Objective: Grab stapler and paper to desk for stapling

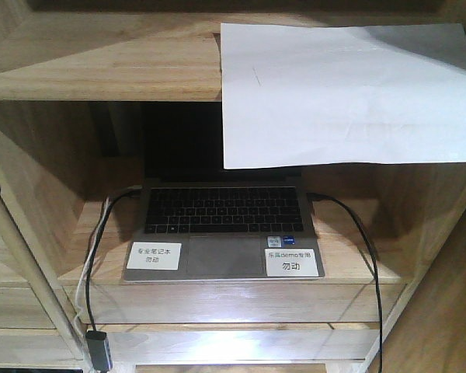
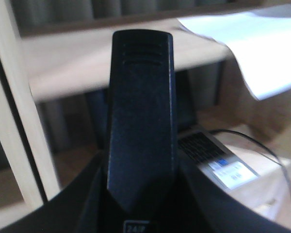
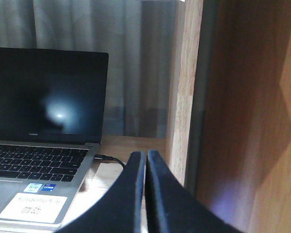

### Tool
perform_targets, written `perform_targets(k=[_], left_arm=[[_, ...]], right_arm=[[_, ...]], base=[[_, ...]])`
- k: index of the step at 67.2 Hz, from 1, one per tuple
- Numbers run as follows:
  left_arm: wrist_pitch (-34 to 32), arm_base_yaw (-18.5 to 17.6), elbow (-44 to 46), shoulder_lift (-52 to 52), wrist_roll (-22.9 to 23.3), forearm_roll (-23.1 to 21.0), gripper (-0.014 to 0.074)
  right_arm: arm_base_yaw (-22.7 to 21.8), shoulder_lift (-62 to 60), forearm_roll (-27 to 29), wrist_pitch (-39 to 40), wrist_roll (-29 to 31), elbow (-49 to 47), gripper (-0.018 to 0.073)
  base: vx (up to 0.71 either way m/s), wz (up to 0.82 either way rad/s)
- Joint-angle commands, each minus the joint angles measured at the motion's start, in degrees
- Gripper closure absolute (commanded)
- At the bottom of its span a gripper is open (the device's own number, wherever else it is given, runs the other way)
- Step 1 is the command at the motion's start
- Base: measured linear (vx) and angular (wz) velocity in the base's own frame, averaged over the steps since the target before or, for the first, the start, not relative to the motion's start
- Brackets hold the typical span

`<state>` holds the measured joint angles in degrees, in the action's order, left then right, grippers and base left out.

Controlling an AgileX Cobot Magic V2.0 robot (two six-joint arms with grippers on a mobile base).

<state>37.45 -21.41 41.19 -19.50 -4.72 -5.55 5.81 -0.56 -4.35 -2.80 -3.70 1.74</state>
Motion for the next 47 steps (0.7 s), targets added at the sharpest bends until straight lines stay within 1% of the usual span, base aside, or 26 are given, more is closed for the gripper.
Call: perform_targets(k=[1, 8, 16, 23, 47], left_arm=[[-5.9, -0.1, -2.8, 5.2, -0.1, -1.8, 0.0603], [-4.8, -0.1, -7.4, 10.7, -0.2, -1.8, 0.0603], [-4.7, -0.1, -10.4, 14.4, -0.2, -1.8, 0.0603], [-4.8, -0.1, -10.9, 15.8, -0.2, -1.8, 0.0603], [-4.8, -0.1, -10.9, 15.9, -0.2, -1.8, 0.0603]], right_arm=[[-0.2, -0.6, -0.3, 3.9, 0.6, 1.2, 0.0568], [-0.2, -0.6, -0.3, 3.9, 0.6, 1.2, 0.0568], [-0.2, -0.5, -0.3, 3.9, 0.6, 1.2, 0.0568], [-0.2, -0.5, -0.3, 3.9, 0.6, 1.2, 0.0568], [-0.2, -0.5, -0.3, 3.9, 0.6, 1.2, 0.0568]], base=[[0.00, 0.00], [0.00, 0.00], [0.00, 0.00], [0.00, 0.00], [0.00, 0.00]])
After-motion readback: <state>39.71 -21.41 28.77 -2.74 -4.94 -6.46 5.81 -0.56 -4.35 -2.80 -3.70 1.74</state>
